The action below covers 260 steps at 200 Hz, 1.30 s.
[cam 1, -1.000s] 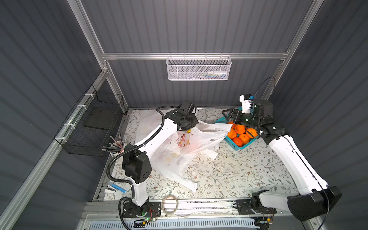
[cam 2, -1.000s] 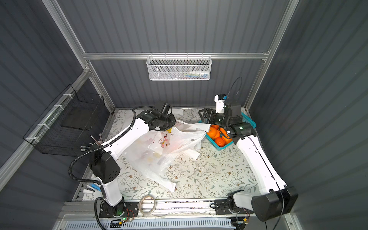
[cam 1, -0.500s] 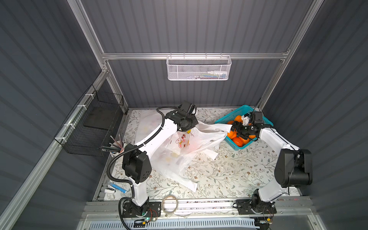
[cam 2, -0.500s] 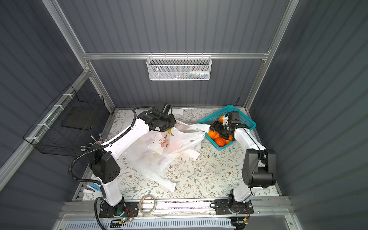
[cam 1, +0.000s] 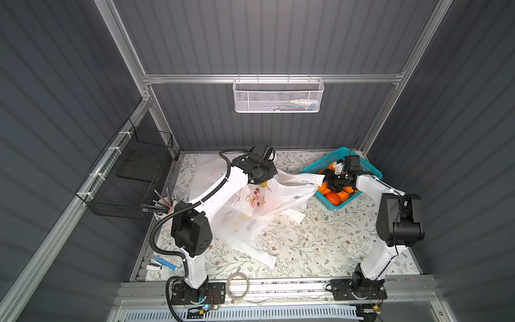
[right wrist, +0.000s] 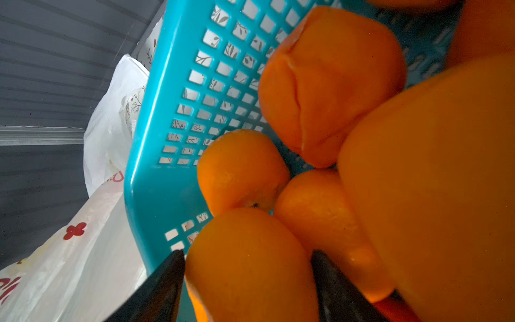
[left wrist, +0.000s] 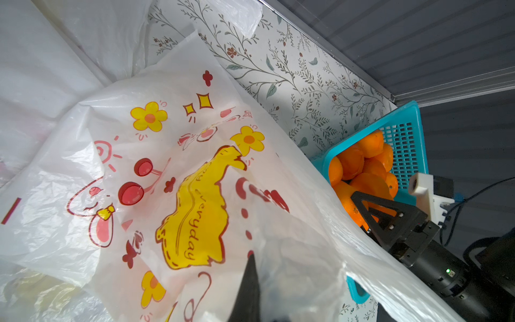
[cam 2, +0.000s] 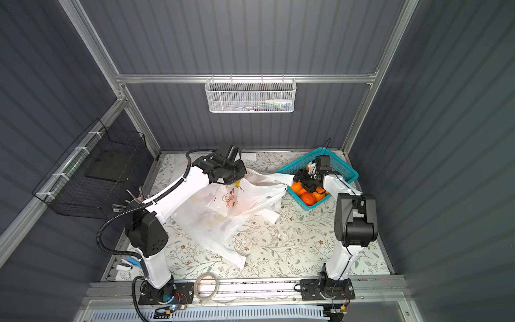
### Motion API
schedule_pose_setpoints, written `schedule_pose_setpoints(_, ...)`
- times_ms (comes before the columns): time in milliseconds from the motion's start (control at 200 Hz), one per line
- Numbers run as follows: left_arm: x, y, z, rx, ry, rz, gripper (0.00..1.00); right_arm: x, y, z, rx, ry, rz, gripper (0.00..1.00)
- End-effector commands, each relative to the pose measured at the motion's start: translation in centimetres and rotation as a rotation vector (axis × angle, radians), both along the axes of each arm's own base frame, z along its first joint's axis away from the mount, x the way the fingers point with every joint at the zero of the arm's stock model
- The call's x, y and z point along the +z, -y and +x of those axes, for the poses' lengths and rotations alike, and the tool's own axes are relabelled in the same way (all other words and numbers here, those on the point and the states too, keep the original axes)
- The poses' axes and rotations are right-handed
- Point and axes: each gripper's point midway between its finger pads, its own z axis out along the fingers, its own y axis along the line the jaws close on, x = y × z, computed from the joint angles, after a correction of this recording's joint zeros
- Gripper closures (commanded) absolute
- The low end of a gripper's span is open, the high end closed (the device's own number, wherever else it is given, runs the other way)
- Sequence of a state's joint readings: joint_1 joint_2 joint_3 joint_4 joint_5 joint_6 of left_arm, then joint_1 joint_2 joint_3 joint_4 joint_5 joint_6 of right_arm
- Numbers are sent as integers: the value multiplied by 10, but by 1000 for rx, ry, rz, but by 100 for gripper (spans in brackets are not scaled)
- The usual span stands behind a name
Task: Place the oranges into plastic bags & tie knots
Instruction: Pick up the orange from the basket.
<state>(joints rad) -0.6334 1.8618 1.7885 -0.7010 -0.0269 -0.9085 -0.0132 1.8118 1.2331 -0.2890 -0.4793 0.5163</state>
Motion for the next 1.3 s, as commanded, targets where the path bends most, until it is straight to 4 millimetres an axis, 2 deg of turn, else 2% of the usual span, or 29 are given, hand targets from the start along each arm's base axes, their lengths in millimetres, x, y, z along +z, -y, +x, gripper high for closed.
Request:
schedule_pose_setpoints(0,5,-5,0,-6,21,7,99,-6,-10,-6,28,-16,20,27)
schedule_pose_setpoints(165,6,-5,-1,-9,23,5,100,-21,-13,-8,45,-54,16,24)
schedule_pose_setpoints(270,7,-5,-1,-9,23,4,100,-21,-16,-9,53,-54,11,26)
schedule_pose_setpoints(405,7,-7,-2,-5,27,11,100,-5,-14,-14,53,-19,0,42)
schedule_pose_setpoints(545,6,-10,-2,-4,28,24,100,34,-5,-25,26,65,-30,42)
schedule_pose_setpoints(610,4,-10,-2,-5,27,29,100,60,-2,-31,15,119,-46,42)
schedule_pose_setpoints(670,3,-10,-2,-6,26,30,100,85,0,-36,9,168,-54,42)
schedule_pose_setpoints(745,2,-9,-1,-8,23,30,100,127,-1,-41,5,266,-57,42)
schedule_pose_setpoints(770,3,-8,-1,-10,24,29,100,134,-1,-46,3,263,-59,42)
schedule_pose_setpoints(785,2,-8,-2,-11,23,29,99,146,-2,-49,3,291,-62,42)
schedule_pose_setpoints(846,2,-7,-1,-17,21,25,100,174,-6,-54,9,356,-70,42)
schedule_pose_setpoints(946,2,-5,-1,-23,20,19,99,218,-30,-66,68,460,-87,41)
schedule_pose_setpoints(1036,2,-4,-2,-32,19,16,99,236,-60,-74,131,510,-112,40)
schedule_pose_setpoints(1156,5,-4,-3,-34,22,13,99,233,-103,-79,219,513,-115,39)
schedule_pose_setpoints(1296,7,-5,-5,-38,23,12,99,202,-144,-74,291,463,-134,40)
